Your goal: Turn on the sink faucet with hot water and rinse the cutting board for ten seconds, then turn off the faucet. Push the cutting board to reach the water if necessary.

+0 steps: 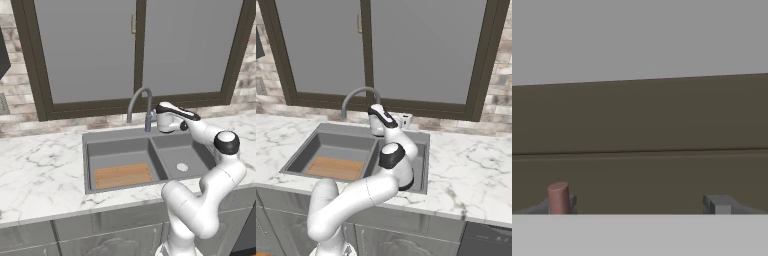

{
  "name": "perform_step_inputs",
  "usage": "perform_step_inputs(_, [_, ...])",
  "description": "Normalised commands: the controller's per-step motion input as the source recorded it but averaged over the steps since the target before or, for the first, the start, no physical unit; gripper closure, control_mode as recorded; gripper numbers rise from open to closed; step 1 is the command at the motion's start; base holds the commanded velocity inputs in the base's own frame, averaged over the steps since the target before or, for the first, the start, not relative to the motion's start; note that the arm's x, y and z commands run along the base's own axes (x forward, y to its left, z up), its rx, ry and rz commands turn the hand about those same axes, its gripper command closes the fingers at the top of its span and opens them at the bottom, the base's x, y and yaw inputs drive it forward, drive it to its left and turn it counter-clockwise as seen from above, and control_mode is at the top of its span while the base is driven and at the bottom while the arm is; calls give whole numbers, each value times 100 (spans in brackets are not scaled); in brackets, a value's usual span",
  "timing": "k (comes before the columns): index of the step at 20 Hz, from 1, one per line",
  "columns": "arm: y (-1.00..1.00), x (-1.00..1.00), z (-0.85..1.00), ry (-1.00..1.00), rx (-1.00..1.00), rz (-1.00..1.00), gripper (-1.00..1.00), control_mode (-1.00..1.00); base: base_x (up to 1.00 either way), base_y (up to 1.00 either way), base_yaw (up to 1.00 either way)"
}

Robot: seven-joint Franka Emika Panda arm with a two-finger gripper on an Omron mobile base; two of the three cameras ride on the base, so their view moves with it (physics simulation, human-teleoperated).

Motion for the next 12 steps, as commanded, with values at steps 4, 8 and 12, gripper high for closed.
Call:
perform_step_inputs(4, [-14, 0, 0, 0, 0, 0, -100, -100, 0, 0, 0])
perform_step_inputs(8, [-20, 0, 0, 0, 0, 0, -100, -100, 0, 0, 0])
perform_step_inputs(12, [-24, -5, 0, 0, 0, 0, -100, -100, 0, 0, 0])
